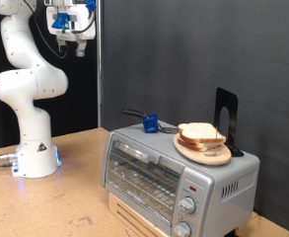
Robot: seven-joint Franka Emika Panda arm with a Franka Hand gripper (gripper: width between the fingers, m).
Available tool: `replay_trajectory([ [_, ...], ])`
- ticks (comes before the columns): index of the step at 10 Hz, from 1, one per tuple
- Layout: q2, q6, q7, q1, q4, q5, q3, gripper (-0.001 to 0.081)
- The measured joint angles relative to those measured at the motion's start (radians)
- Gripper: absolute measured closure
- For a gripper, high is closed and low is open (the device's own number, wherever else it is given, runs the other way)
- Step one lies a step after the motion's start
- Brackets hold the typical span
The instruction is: Make a piece of toast with the oven
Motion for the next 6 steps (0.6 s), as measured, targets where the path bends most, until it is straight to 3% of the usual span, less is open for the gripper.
replay_trajectory([
  [2,-0.001,0.011,-0.054,0.004,0.001,0.014,-0.004,-0.0003],
  [4,0.0,0.0,-0.278,0.04,0.021,0.004,-0.02,-0.0003],
  [6,0.014,-0.018,-0.493,0.068,0.046,-0.078,-0.023,-0.0003],
])
